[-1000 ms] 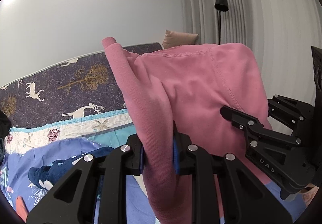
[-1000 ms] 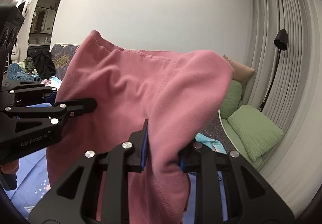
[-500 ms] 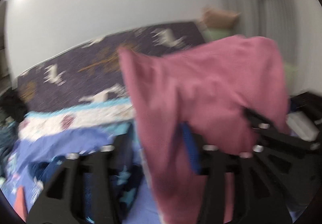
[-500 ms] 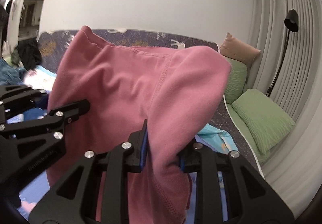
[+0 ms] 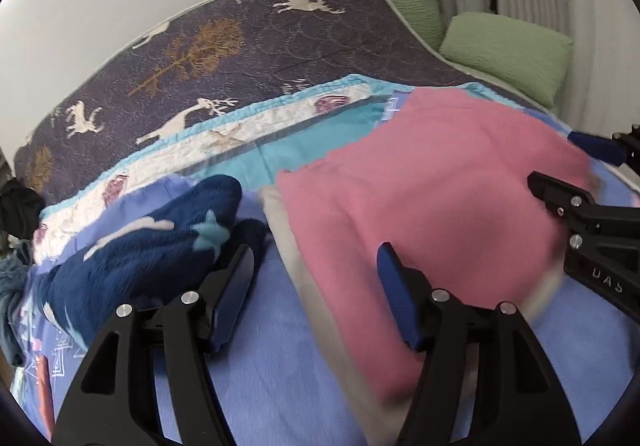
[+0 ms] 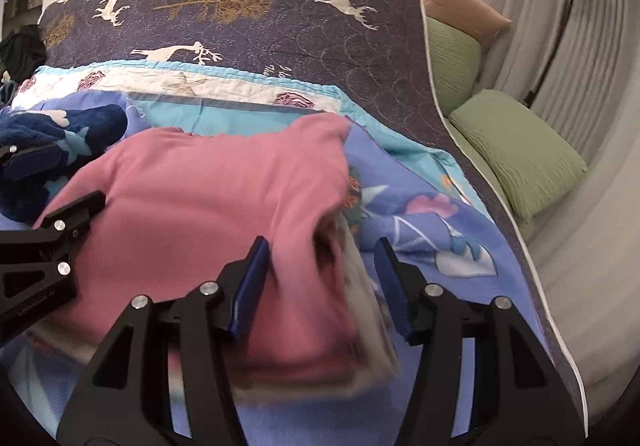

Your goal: Fold small clothes

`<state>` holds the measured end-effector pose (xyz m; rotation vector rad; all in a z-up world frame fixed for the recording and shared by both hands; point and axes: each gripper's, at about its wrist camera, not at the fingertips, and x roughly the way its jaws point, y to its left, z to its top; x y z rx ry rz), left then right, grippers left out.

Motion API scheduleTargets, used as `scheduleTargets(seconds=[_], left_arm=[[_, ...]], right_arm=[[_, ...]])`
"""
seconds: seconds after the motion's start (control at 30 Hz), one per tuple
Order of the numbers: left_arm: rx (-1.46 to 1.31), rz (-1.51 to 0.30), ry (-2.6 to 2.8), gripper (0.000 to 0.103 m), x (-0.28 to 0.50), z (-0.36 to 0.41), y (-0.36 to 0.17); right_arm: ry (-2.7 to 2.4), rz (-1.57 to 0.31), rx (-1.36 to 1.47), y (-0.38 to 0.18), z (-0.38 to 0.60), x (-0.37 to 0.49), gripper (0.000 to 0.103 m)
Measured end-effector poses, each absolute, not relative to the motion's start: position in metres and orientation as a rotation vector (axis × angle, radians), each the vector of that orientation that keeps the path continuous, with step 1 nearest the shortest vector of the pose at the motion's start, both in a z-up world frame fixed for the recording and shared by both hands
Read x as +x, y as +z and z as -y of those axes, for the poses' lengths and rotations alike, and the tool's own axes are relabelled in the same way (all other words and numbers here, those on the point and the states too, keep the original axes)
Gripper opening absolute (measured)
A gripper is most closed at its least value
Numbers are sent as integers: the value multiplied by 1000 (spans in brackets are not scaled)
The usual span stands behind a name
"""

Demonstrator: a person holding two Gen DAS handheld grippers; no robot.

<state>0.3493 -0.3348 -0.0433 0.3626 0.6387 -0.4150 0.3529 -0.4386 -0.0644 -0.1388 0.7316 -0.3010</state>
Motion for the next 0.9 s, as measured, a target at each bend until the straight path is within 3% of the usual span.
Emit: scheduleTargets(seconds=[0.07,0.13,0.33,0.43,0.73,0.9], left_arm=[[340,-619,-440,65,326,325,-33],[315,-595,-460,78,309,314,-26],[239,-484,-499,97,236,274,10],[211,-427,-514,101,194,254,27],[177,-394,-502,101,84,198,44],[213,-340,-448,101,26,170,39]], right_arm=[[-308,-710,-161,-51,425,334,66],[-309,-654,-183,-35,415,307,74],[-257,-558,-160,12,384,222,85],[-229,-532,-136,31,367,176,90],[-254,-423,-119,77,313,50,96],[-227,-450,-32,79,295,0,97]])
